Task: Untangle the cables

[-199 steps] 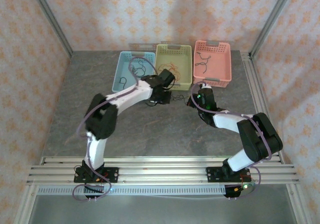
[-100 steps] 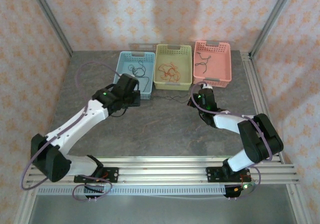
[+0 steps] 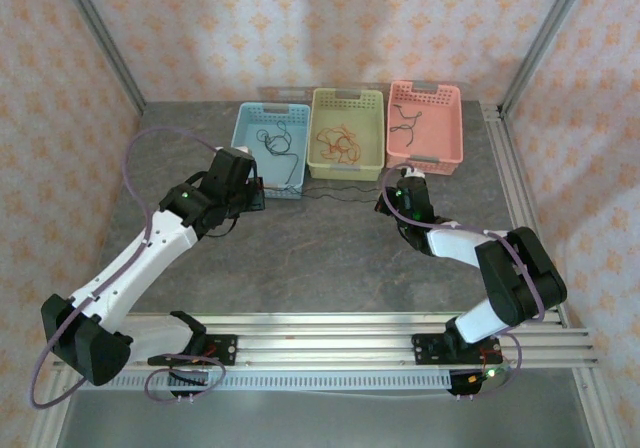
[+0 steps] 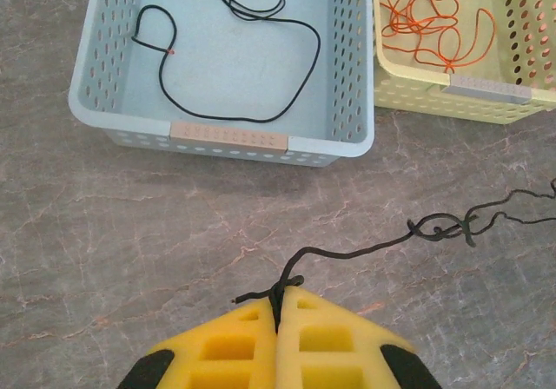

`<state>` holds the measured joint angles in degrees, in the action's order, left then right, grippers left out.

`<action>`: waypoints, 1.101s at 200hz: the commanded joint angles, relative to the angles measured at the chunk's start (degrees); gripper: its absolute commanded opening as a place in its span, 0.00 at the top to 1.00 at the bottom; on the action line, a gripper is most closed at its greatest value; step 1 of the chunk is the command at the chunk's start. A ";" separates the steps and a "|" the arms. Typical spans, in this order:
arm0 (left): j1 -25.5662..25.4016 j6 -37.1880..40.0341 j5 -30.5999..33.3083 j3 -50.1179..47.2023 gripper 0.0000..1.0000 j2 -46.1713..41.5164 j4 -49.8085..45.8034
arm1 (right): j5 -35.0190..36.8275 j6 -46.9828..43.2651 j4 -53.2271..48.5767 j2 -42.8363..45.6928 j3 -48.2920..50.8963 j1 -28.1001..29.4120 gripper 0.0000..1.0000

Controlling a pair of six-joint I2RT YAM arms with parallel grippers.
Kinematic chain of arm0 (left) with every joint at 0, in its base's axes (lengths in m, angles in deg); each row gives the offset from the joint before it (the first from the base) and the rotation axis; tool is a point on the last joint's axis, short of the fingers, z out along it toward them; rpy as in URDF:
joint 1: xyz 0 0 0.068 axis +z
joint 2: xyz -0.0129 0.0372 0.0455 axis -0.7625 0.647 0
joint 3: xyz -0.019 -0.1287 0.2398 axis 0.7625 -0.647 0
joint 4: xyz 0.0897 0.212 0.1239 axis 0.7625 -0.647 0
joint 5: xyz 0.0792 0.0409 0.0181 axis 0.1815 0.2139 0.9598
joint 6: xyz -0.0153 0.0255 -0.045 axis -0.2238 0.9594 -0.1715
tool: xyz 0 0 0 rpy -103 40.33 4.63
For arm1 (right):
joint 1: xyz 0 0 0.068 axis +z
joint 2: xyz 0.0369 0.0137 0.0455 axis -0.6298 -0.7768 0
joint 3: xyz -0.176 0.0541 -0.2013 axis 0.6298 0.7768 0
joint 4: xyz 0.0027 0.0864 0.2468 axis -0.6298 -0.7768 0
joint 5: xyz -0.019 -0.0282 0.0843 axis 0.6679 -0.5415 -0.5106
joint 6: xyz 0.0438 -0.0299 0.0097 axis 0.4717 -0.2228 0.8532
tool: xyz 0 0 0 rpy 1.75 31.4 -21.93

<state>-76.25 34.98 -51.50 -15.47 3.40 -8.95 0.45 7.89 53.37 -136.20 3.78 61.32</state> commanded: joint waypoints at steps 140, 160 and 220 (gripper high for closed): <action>1.03 -0.88 1.12 16.83 1.00 2.70 -4.57 | -0.14 0.81 2.43 0.38 0.98 -0.33 0.60; 1.10 -0.38 1.31 22.11 1.00 4.31 -6.11 | -0.11 0.79 2.34 0.36 0.97 -0.33 0.60; 2.78 0.44 4.11 32.61 1.00 6.62 -9.13 | 0.27 0.61 1.75 0.38 0.89 -0.38 0.60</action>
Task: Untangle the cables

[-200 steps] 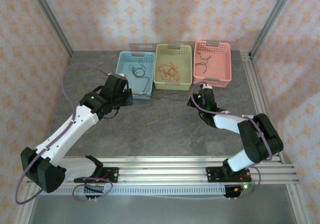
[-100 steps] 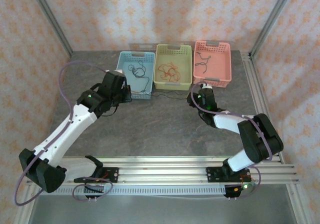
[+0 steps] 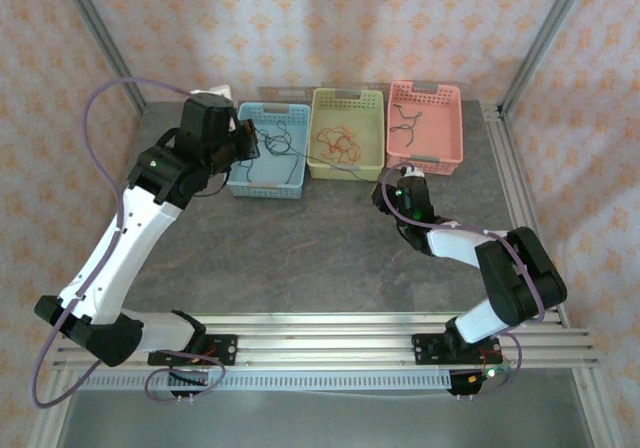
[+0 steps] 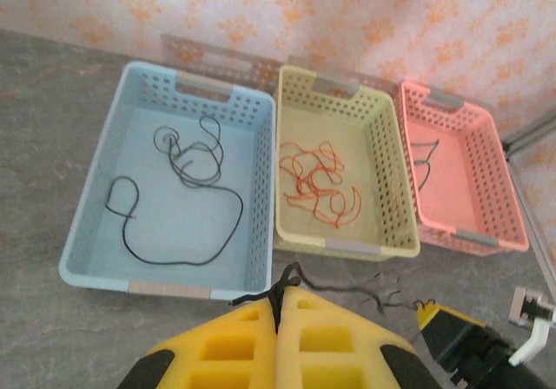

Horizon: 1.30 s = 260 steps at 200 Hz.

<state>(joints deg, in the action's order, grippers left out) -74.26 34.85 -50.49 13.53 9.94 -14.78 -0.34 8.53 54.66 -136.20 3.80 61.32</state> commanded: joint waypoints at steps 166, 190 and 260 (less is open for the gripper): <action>6.14 1.45 -0.07 25.83 1.00 9.54 -7.69 | -0.18 0.29 0.34 -1.08 0.11 -0.36 0.55; 6.54 1.81 1.31 31.76 1.00 11.94 -8.03 | -0.36 0.29 0.35 -1.06 0.12 -0.31 0.55; 7.26 1.54 0.47 43.85 1.00 17.59 -4.14 | -0.95 0.32 0.43 -1.74 -0.11 -0.34 0.55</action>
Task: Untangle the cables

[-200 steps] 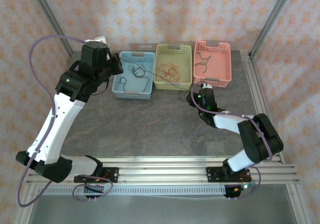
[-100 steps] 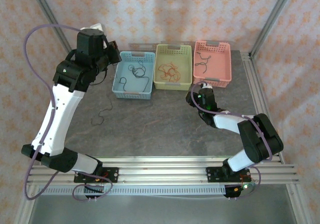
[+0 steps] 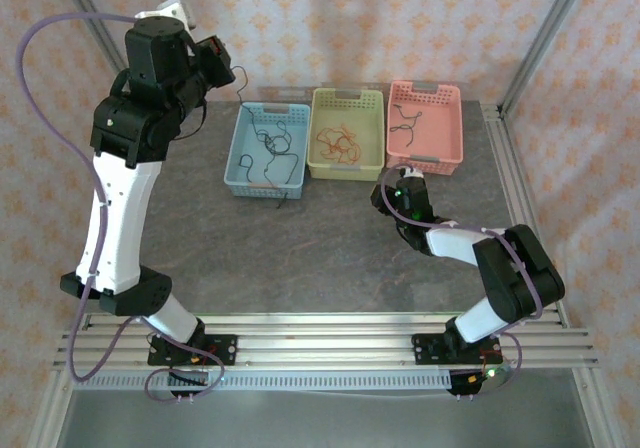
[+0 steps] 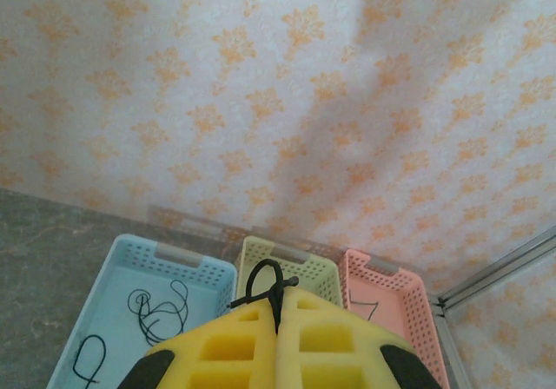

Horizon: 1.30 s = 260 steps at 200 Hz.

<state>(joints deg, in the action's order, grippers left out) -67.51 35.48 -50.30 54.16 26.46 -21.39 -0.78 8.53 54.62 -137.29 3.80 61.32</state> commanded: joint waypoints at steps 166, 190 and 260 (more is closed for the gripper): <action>1.04 0.29 -3.66 16.05 1.00 3.20 11.88 | -1.68 0.72 0.48 -1.80 -0.79 -0.35 0.56; 1.04 -0.39 -5.57 16.29 1.00 2.25 13.68 | -1.71 0.72 0.47 -1.84 -0.81 -0.31 0.56; 0.99 0.48 -7.72 15.12 1.00 -3.27 13.01 | -2.03 0.77 0.48 -2.15 -1.07 -0.34 0.56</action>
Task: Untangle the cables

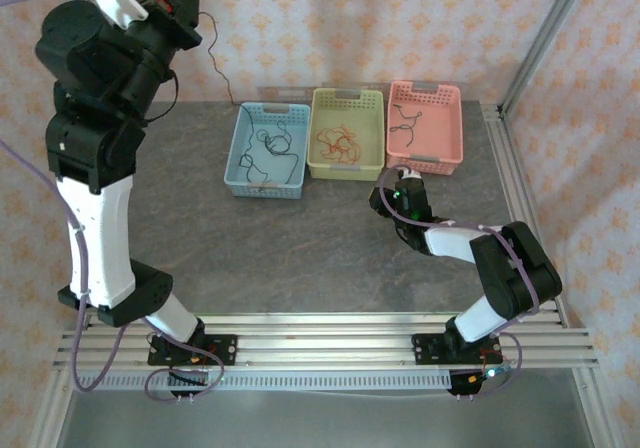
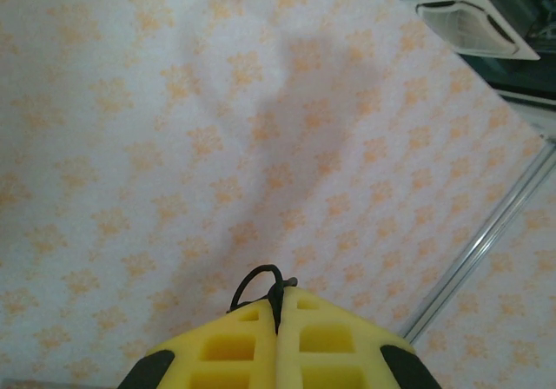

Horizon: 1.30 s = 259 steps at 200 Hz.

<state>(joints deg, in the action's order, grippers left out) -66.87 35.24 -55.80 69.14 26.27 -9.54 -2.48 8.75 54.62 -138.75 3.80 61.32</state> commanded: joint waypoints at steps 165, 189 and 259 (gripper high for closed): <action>0.36 -1.11 -12.71 -5.04 1.00 -8.41 -0.10 | -1.35 0.60 0.71 -1.42 -1.34 -0.39 0.56; 0.32 -6.50 -18.98 -7.91 1.00 -9.43 -1.58 | -2.51 0.57 1.97 -1.65 -1.12 -0.37 0.56; -7.98 -9.19 -23.16 -45.05 1.00 -26.36 6.86 | -12.75 -7.27 23.63 1.05 4.64 4.51 0.51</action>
<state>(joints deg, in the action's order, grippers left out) -72.99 27.13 -77.62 31.50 4.19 -6.17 -9.15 6.85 66.38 -139.96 6.47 62.76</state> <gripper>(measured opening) 0.043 0.470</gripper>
